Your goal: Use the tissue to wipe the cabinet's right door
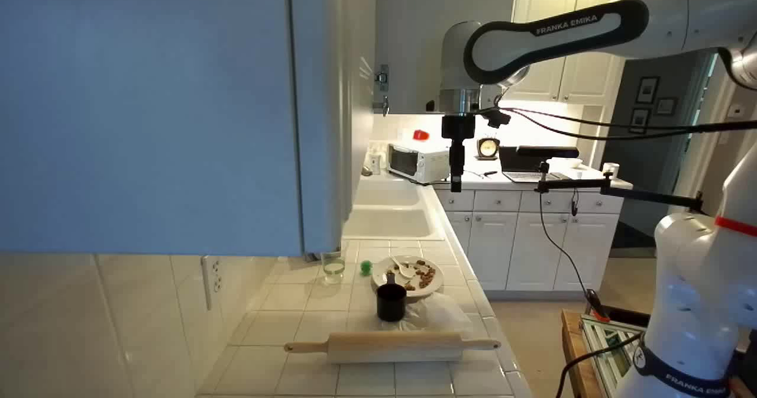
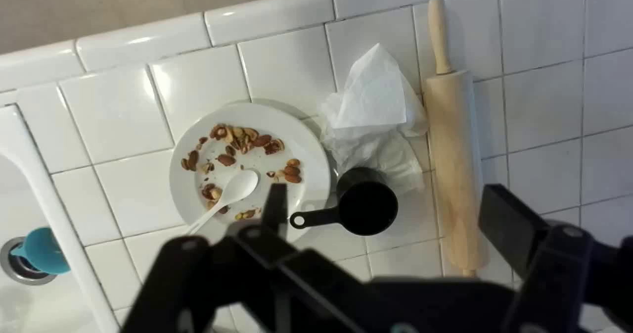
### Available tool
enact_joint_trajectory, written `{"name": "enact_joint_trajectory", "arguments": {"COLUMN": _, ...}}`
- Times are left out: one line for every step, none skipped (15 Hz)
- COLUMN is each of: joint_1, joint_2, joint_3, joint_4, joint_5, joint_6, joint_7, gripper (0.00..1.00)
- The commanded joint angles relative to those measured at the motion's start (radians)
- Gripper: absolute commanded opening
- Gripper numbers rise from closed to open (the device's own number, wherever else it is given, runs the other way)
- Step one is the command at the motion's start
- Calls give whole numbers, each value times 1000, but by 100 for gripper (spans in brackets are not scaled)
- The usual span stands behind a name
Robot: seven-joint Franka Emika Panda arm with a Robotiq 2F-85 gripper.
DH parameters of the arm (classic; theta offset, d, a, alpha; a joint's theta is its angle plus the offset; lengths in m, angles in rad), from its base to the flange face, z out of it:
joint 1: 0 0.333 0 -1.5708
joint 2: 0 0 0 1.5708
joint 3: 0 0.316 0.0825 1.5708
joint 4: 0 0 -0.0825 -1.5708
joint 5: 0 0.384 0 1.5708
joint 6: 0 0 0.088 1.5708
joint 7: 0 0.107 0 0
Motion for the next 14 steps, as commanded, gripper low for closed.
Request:
{"name": "enact_joint_trajectory", "arguments": {"joint_1": -19, "joint_2": 2, "joint_3": 16, "joint_4": 2, "joint_5": 5, "joint_6": -2, "joint_7": -4, "gripper": 100}}
{"name": "enact_joint_trajectory", "arguments": {"joint_1": -19, "joint_2": 2, "joint_3": 16, "joint_4": 2, "joint_5": 5, "joint_6": -2, "joint_7": -4, "gripper": 100}}
{"name": "enact_joint_trajectory", "arguments": {"joint_1": -19, "joint_2": 2, "joint_3": 16, "joint_4": 2, "joint_5": 5, "joint_6": -2, "joint_7": -4, "gripper": 100}}
{"name": "enact_joint_trajectory", "arguments": {"joint_1": -19, "joint_2": 2, "joint_3": 16, "joint_4": 2, "joint_5": 5, "joint_6": -2, "joint_7": -4, "gripper": 100}}
{"name": "enact_joint_trajectory", "arguments": {"joint_1": -19, "joint_2": 2, "joint_3": 16, "joint_4": 2, "joint_5": 5, "joint_6": -2, "joint_7": -4, "gripper": 100}}
{"name": "enact_joint_trajectory", "arguments": {"joint_1": -19, "joint_2": 2, "joint_3": 16, "joint_4": 2, "joint_5": 5, "joint_6": -2, "joint_7": -4, "gripper": 100}}
{"name": "enact_joint_trajectory", "arguments": {"joint_1": -19, "joint_2": 2, "joint_3": 16, "joint_4": 2, "joint_5": 5, "joint_6": -2, "joint_7": -4, "gripper": 100}}
{"name": "enact_joint_trajectory", "arguments": {"joint_1": -11, "joint_2": 14, "joint_3": 26, "joint_4": 11, "joint_5": 10, "joint_6": -2, "joint_7": 4, "gripper": 100}}
{"name": "enact_joint_trajectory", "arguments": {"joint_1": -2, "joint_2": 36, "joint_3": 40, "joint_4": 22, "joint_5": 15, "joint_6": -12, "joint_7": 21, "gripper": 100}}
{"name": "enact_joint_trajectory", "arguments": {"joint_1": 5, "joint_2": 46, "joint_3": 53, "joint_4": 23, "joint_5": 23, "joint_6": -4, "joint_7": 28, "gripper": 100}}
{"name": "enact_joint_trajectory", "arguments": {"joint_1": 12, "joint_2": 58, "joint_3": 66, "joint_4": 18, "joint_5": 43, "joint_6": 11, "joint_7": 36, "gripper": 100}}
{"name": "enact_joint_trajectory", "arguments": {"joint_1": 19, "joint_2": 72, "joint_3": 78, "joint_4": 16, "joint_5": 65, "joint_6": 13, "joint_7": 44, "gripper": 100}}
{"name": "enact_joint_trajectory", "arguments": {"joint_1": 18, "joint_2": 84, "joint_3": 97, "joint_4": 7, "joint_5": 58, "joint_6": 25, "joint_7": 81, "gripper": 100}}
{"name": "enact_joint_trajectory", "arguments": {"joint_1": 18, "joint_2": 100, "joint_3": 112, "joint_4": 4, "joint_5": 56, "joint_6": 34, "joint_7": 110, "gripper": 100}}
